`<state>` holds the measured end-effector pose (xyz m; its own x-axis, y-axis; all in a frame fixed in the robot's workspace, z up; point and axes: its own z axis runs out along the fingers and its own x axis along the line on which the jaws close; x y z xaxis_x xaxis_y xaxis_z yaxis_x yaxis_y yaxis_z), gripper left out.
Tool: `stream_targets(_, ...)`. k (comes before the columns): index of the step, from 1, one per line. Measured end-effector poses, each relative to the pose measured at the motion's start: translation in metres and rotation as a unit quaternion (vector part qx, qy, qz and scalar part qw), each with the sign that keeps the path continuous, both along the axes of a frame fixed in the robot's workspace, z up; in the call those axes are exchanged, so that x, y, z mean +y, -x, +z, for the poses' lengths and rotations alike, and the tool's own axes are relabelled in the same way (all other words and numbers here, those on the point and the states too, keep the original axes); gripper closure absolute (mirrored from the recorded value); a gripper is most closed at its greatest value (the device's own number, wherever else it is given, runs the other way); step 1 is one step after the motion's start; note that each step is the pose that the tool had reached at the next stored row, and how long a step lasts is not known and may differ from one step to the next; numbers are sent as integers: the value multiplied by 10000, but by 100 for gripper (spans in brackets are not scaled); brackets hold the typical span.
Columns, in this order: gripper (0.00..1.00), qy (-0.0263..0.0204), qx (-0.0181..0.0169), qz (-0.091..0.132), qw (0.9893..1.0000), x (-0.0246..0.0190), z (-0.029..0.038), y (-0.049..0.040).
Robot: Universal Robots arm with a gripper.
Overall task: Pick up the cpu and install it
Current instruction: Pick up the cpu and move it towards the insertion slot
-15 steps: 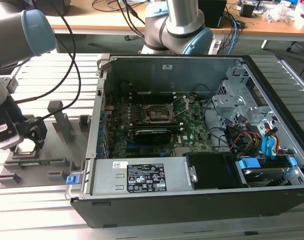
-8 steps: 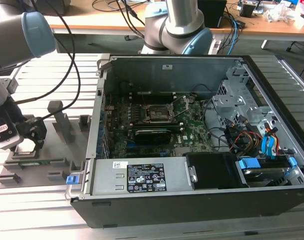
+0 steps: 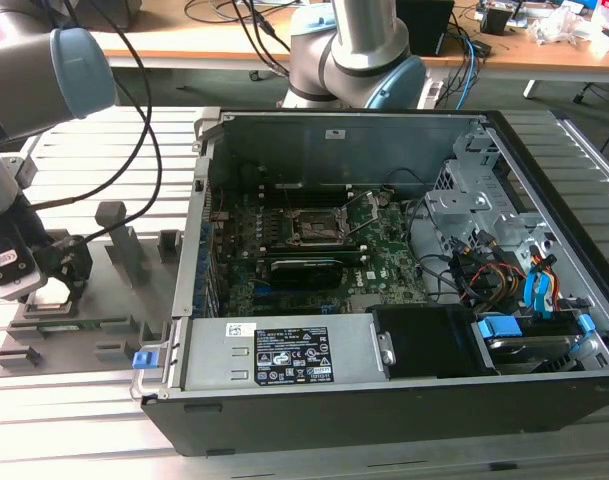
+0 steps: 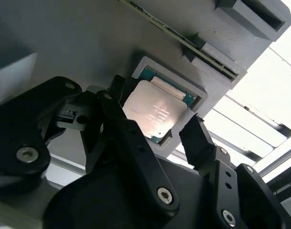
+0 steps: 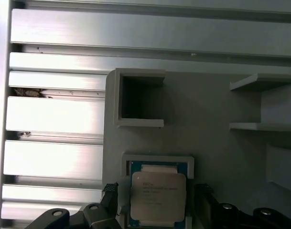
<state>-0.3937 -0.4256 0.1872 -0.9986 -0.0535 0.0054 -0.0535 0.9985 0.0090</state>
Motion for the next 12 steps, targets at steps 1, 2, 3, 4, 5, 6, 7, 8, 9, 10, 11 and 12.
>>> stream_targets(1, 26, 1, 5, -1, 10000, 1, -1, -3)
stream_targets(2, 26, 1, 5, -1, 10000, 0, -1, -4)
stream_targets(3, 26, 1, 5, -1, 10000, 1, -1, -6)
stream_targets(4, 26, 1, 5, -1, 10000, 1, -1, -10)
stream_targets(5, 26, 1, 5, -1, 10000, 1, -1, -13)
stream_targets(6, 26, 1, 5, -1, 10000, 1, -1, -17)
stream_targets(7, 26, 1, 5, -1, 10000, 1, -1, -18)
stream_targets(8, 26, 1, 5, -1, 10000, 1, -1, -18)
stream_targets(9, 26, 1, 5, -1, 10000, 1, -1, -18)
stream_targets(10, 26, 1, 5, -1, 10000, 1, -1, -18)
stream_targets(11, 26, 1, 5, -1, 10000, 1, -1, -19)
stream_targets(12, 26, 1, 5, -1, 10000, 1, -1, -19)
